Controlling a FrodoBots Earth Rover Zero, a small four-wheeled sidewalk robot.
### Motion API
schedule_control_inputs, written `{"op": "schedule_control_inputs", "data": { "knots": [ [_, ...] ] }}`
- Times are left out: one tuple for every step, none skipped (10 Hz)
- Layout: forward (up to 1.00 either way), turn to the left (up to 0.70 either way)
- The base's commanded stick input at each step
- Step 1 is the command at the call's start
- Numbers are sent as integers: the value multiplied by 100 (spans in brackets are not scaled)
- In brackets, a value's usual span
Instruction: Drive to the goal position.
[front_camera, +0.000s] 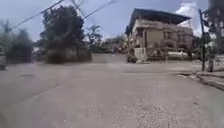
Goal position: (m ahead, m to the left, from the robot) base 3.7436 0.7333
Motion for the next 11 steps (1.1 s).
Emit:
{"op": "schedule_control_inputs", "data": {
  "knots": [
    [100,0],
    [100,0],
    [100,-4],
    [100,-24],
    [100,-29],
    [100,-32],
    [100,-35],
    [100,-38],
    [100,-40],
    [100,-40],
    [100,-40]
  ]
}}
